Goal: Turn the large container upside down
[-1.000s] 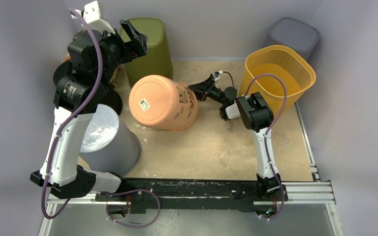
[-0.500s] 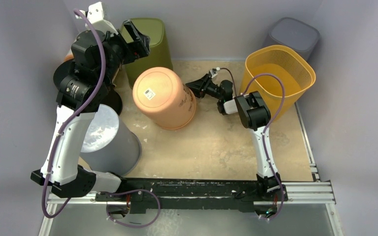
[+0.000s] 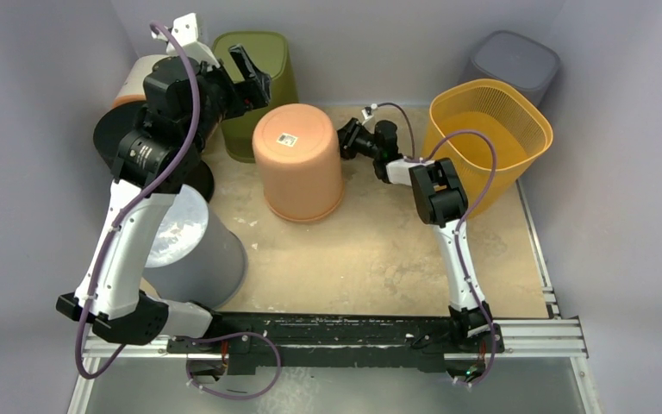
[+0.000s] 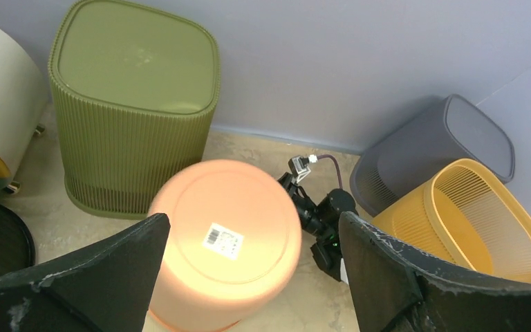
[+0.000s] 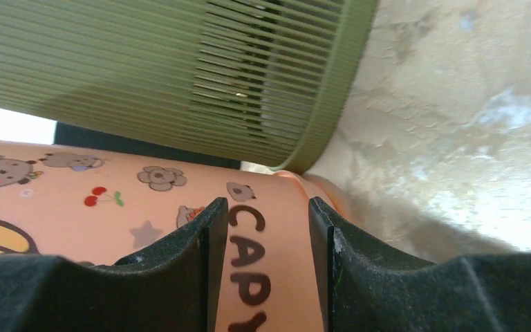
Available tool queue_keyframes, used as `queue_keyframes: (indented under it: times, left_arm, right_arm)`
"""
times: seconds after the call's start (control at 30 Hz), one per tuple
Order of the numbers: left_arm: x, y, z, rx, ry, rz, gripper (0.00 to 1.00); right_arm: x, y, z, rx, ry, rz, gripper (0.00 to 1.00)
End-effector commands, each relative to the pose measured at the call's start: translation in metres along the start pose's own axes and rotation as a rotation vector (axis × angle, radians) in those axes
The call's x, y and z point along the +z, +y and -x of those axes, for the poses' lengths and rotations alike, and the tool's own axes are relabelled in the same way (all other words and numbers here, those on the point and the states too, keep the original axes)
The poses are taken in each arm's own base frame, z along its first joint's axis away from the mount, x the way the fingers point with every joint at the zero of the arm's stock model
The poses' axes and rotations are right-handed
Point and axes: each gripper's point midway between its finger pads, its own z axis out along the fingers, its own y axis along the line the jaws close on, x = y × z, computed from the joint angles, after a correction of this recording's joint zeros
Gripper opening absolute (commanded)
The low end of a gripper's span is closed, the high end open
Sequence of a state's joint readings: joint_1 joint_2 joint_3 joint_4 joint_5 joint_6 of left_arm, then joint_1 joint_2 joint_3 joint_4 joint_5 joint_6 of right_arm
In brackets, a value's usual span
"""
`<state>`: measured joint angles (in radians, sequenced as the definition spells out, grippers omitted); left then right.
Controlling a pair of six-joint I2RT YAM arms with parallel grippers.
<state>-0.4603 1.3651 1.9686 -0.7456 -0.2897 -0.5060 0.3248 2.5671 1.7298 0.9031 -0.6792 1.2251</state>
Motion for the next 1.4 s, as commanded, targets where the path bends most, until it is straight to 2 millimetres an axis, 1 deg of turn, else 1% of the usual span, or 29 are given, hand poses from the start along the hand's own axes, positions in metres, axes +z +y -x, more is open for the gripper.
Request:
queue_keyframes:
  times: [0.0, 0.03, 0.07, 0.13, 0.17, 0.23, 0.27, 0.3, 0.33, 0.4, 0.47, 0.53, 0.6, 0.67, 0.7, 0.73, 0.8, 0.83, 0.9, 0.93, 1.0, 1.03, 1.1, 1.17, 1.27, 1.37]
  left_arm:
    - [-0.001, -0.008, 0.008, -0.032, -0.030, -0.036, 0.89]
    - [-0.002, -0.007, 0.007, -0.033, -0.025, -0.035, 0.89]
    - [-0.002, -0.006, 0.005, -0.033, -0.020, -0.031, 0.89]
    - [-0.005, -0.005, 0.005, -0.036, -0.019, -0.030, 0.89]
    - [-0.007, -0.005, 0.005, -0.039, -0.021, -0.031, 0.89]
    - [-0.010, -0.004, 0.006, -0.043, -0.025, -0.030, 0.89]
    - [-0.011, -0.004, 0.006, -0.046, -0.027, -0.031, 0.89]
    - [-0.012, -0.004, 0.007, -0.049, -0.029, -0.034, 0.89]
    - [-0.013, -0.004, 0.006, -0.051, -0.029, -0.036, 0.89]
    - [-0.015, -0.004, 0.006, -0.055, -0.029, -0.039, 0.89]
    - [-0.016, -0.002, 0.004, -0.050, -0.029, -0.038, 0.89]
    - [-0.017, -0.002, 0.002, -0.048, -0.028, -0.042, 0.89]
    - [-0.017, -0.002, 0.001, -0.045, -0.024, -0.048, 0.89]
    - [-0.016, -0.003, -0.002, -0.045, -0.017, -0.054, 0.89]
    - [-0.016, -0.003, -0.003, -0.045, -0.014, -0.058, 0.89]
    - [-0.017, -0.003, -0.003, -0.045, -0.015, -0.062, 0.89]
    - [-0.018, -0.003, -0.004, -0.044, -0.018, -0.066, 0.89]
    - [-0.019, -0.003, -0.005, -0.042, -0.021, -0.068, 0.89]
    - [-0.018, -0.001, -0.007, -0.035, -0.020, -0.065, 0.89]
    - [-0.018, 0.000, -0.009, -0.031, -0.019, -0.063, 0.89]
    - [-0.017, 0.001, -0.011, -0.025, -0.013, -0.063, 0.89]
    - [-0.016, 0.001, -0.012, -0.023, -0.011, -0.064, 0.89]
    - [-0.015, 0.001, -0.016, -0.019, -0.003, -0.068, 0.89]
    - [-0.013, -0.001, -0.020, -0.022, 0.008, -0.076, 0.89]
    - [-0.008, -0.003, -0.030, -0.031, 0.031, -0.094, 0.89]
    - [-0.005, -0.007, -0.038, -0.044, 0.047, -0.118, 0.89]
  right_arm:
    - [0.004, -0.017, 0.020, -0.123, -0.041, -0.113, 0.49]
    - [0.003, -0.019, 0.023, -0.138, -0.052, -0.141, 0.49]
    - [0.003, -0.012, 0.029, -0.170, -0.066, -0.156, 0.49]
    - [0.000, 0.005, 0.041, -0.221, -0.091, -0.178, 0.49]
    - [-0.001, 0.017, 0.048, -0.257, -0.108, -0.183, 0.49]
    - [-0.005, 0.043, 0.063, -0.341, -0.142, -0.205, 0.50]
    - [-0.007, 0.061, 0.074, -0.387, -0.169, -0.210, 0.51]
    - [-0.009, 0.075, 0.079, -0.423, -0.174, -0.215, 0.51]
    - [-0.010, 0.094, 0.088, -0.469, -0.193, -0.214, 0.51]
    - [-0.012, 0.127, 0.097, -0.551, -0.204, -0.215, 0.53]
    - [-0.014, 0.157, 0.101, -0.631, -0.202, -0.217, 0.54]
    - [-0.016, 0.185, 0.100, -0.711, -0.189, -0.209, 0.54]
    - [-0.021, 0.207, 0.098, -0.787, -0.177, -0.231, 0.54]
    - [-0.034, 0.221, 0.100, -0.854, -0.185, -0.291, 0.54]
    - [-0.045, 0.226, 0.104, -0.886, -0.201, -0.336, 0.55]
    - [-0.059, 0.226, 0.108, -0.906, -0.211, -0.402, 0.56]
    - [-0.091, 0.235, 0.122, -0.986, -0.253, -0.533, 0.61]
    - [-0.107, 0.238, 0.130, -1.026, -0.271, -0.605, 0.66]
    - [-0.136, 0.243, 0.134, -1.106, -0.246, -0.715, 0.75]
    - [-0.151, 0.244, 0.137, -1.129, -0.242, -0.778, 0.81]
    - [-0.180, 0.246, 0.142, -1.161, -0.240, -0.898, 0.97]
    - [-0.193, 0.246, 0.142, -1.169, -0.238, -0.946, 1.00]
    - [-0.221, 0.247, 0.143, -1.161, -0.255, -1.046, 1.00]
    - [-0.242, 0.246, 0.140, -1.126, -0.258, -1.105, 1.00]
    - [-0.265, 0.236, 0.136, -1.040, -0.229, -1.188, 1.00]
    - [-0.283, 0.218, 0.132, -0.982, -0.183, -1.259, 1.00]
